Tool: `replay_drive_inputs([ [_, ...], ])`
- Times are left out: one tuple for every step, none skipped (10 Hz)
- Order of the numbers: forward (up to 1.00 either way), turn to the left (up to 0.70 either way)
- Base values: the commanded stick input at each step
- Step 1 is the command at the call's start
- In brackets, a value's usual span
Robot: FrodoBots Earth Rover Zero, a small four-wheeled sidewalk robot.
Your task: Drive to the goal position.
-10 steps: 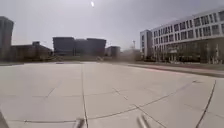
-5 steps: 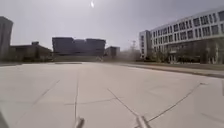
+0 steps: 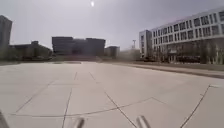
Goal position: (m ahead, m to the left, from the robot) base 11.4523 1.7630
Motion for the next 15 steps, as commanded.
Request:
replay_drive_inputs([
  [0.7, 0.0],
  [0.7, 0.0],
  [0.7, 0.0],
  [0.7, 0.0],
  [0.7, 0.0],
  [0.7, 0.0],
  [0.7, 0.0],
  [0.7, 0.0],
  [0.7, 0.0],
  [0.7, 0.35],
  [0.7, 0.35],
  [0.7, 0.11],
  [0.7, 0.0],
  [0.7, 0.0],
  [0.7, 0.0],
])
